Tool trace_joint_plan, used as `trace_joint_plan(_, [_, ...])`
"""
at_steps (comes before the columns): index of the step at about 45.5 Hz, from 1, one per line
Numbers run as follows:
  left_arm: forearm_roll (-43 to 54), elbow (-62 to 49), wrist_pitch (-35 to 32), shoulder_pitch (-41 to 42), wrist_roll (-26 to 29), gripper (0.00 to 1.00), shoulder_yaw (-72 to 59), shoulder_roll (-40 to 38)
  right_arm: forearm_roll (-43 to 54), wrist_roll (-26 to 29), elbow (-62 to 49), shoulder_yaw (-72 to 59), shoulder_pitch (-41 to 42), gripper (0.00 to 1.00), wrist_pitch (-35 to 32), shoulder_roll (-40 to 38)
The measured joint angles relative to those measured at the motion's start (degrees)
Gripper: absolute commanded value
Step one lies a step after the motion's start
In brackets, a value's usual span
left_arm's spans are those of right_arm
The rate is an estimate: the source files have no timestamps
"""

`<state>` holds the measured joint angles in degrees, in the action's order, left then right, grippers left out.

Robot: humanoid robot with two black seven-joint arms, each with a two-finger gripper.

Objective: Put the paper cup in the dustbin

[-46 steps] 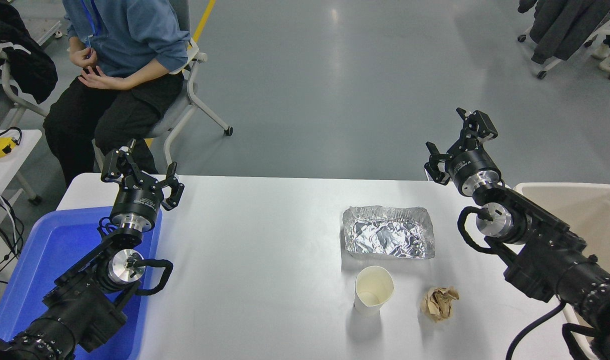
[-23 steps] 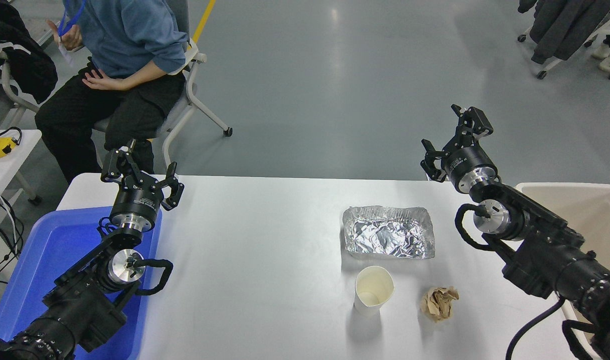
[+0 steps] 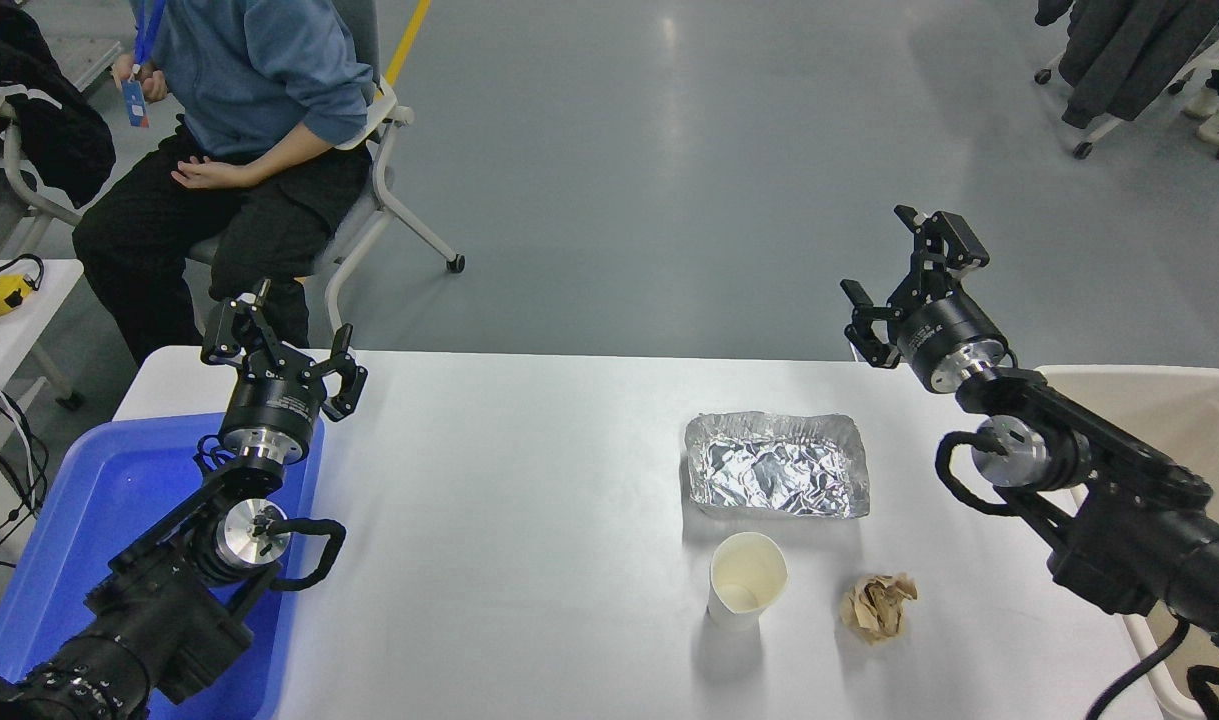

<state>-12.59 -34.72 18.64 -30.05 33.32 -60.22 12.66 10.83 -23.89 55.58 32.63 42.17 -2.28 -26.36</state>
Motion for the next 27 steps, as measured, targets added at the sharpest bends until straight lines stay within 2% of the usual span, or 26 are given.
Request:
trace_joint_plan(15, [0.02, 0.0, 0.0, 0.0, -0.02, 1.0, 0.02, -0.01, 16.88, -1.63, 23.67, -1.75, -10.71, 1.0, 0.05, -16.97])
trace_joint_plan(27, [0.02, 0.01, 0.0, -0.01, -0.02, 1.0, 0.02, -0.01, 37.19, -2.56, 30.36, -2.98, -19.06, 1.0, 1.4, -21.34])
